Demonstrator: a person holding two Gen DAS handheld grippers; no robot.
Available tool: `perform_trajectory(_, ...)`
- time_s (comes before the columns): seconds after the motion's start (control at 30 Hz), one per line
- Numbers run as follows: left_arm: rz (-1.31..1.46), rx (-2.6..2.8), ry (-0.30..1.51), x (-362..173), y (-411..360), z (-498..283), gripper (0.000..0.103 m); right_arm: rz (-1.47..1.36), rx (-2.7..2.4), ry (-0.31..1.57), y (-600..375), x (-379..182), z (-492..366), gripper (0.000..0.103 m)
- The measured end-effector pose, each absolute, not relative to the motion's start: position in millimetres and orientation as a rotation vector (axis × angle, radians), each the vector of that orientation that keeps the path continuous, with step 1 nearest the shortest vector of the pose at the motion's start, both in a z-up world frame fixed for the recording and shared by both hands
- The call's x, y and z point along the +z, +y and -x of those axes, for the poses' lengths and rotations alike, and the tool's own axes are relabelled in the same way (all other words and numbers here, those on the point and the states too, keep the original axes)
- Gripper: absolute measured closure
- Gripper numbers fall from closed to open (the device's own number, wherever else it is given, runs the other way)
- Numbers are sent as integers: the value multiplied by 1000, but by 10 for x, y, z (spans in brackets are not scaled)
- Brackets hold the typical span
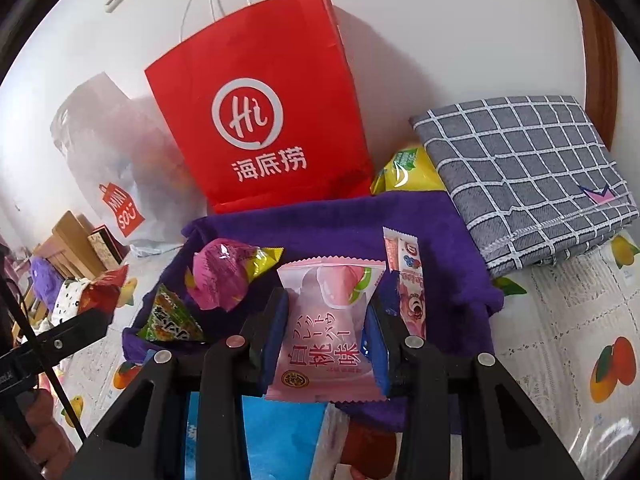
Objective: Organize snacks
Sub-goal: 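Carry both packets over the towel and open both tools to drop them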
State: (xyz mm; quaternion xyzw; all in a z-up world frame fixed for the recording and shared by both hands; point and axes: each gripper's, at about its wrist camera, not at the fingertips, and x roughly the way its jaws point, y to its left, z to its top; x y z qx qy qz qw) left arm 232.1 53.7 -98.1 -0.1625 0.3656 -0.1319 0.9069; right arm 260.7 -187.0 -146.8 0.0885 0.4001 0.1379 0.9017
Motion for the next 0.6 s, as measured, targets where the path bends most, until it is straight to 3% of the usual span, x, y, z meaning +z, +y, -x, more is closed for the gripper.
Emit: perform_trajectory(0.6,345,-273,767,-1014,538,-2340,53,-198,248,918,-1869,-1686,-2725,64)
